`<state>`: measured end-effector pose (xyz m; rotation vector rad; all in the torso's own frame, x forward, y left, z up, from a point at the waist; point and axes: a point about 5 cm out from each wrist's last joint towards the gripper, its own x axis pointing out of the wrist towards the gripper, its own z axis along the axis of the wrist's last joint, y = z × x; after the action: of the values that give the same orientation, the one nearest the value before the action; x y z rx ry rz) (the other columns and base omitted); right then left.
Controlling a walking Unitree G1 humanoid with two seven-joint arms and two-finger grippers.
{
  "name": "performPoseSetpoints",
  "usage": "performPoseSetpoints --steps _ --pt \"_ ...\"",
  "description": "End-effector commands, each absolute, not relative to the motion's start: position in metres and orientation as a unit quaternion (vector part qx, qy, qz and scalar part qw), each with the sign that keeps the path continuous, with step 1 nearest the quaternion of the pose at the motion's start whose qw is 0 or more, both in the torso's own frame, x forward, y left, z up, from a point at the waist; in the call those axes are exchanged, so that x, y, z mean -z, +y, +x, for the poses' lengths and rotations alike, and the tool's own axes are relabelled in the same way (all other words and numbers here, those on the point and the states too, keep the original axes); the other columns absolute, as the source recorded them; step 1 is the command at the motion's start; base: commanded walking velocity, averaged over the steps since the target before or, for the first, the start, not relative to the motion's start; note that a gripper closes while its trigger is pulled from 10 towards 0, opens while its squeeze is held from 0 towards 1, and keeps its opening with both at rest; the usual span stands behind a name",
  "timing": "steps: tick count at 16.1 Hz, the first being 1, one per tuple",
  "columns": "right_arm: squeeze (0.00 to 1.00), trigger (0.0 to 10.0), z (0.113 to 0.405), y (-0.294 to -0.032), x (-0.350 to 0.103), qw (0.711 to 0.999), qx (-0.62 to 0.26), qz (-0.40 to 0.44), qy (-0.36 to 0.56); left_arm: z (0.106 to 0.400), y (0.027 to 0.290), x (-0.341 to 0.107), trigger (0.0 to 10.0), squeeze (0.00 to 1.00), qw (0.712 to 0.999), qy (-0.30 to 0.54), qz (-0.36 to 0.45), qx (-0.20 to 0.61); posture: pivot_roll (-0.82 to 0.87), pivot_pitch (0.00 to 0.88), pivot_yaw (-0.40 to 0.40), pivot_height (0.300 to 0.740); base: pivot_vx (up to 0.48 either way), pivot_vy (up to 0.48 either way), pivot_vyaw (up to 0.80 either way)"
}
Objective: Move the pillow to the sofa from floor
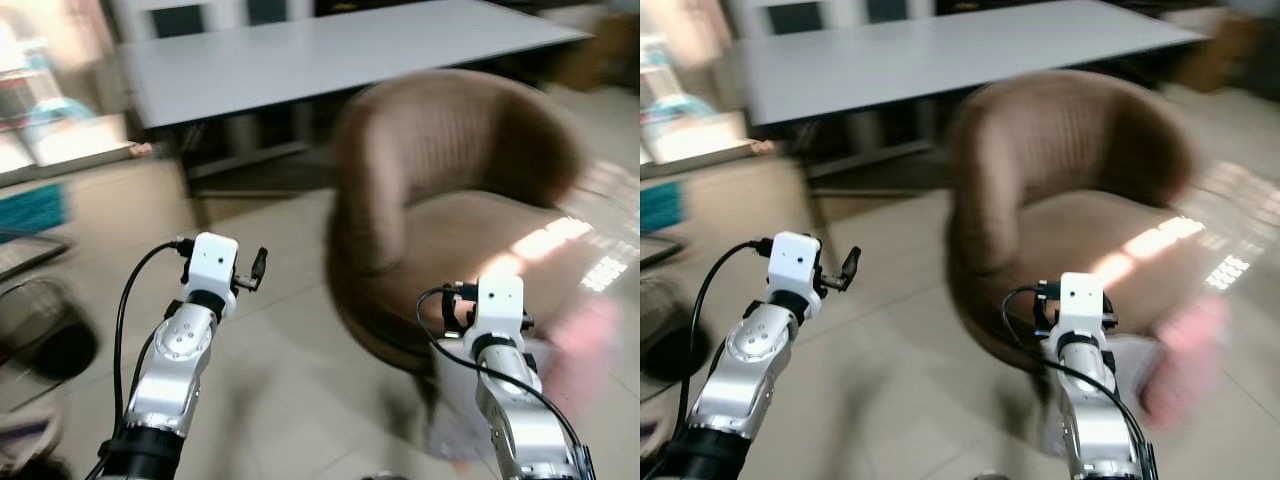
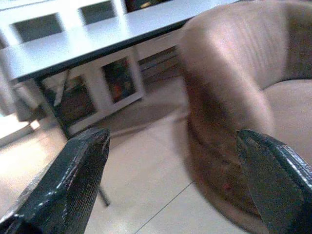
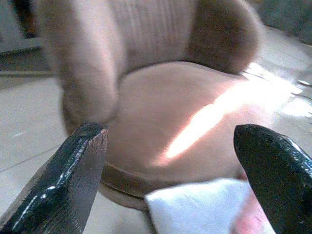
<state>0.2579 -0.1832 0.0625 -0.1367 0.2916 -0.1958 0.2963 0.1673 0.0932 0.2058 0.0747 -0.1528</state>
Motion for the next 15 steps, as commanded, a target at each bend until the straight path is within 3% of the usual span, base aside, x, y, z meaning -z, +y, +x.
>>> performPoseSetpoints --steps 1,13,15 --pt "0.00 10.0 0.2564 -0.1836 -0.0606 0.981 0.099 -0.066 0.154 0.2978 0.1688 -0.0946 10.0 0.00 0.992 0.032 0.102 0.071 -0.03 0.000 0.031 0.740 0.000 0.000 -0.78" --pt "0.00 10.0 0.2508 -0.1868 -0.0562 0.977 0.099 -0.075 0.171 0.2949 0.1665 -0.0907 10.0 0.00 0.992 0.033 0.094 0.077 -0.04 0.000 0.032 0.740 0.000 0.000 -0.78" --pt "0.00 10.0 0.2504 -0.1873 -0.0557 0.977 0.098 -0.076 0.173 0.2954 0.1648 -0.0894 10.0 0.00 0.991 0.035 0.096 0.083 -0.04 0.000 0.032 0.740 0.000 0.369 -0.78"
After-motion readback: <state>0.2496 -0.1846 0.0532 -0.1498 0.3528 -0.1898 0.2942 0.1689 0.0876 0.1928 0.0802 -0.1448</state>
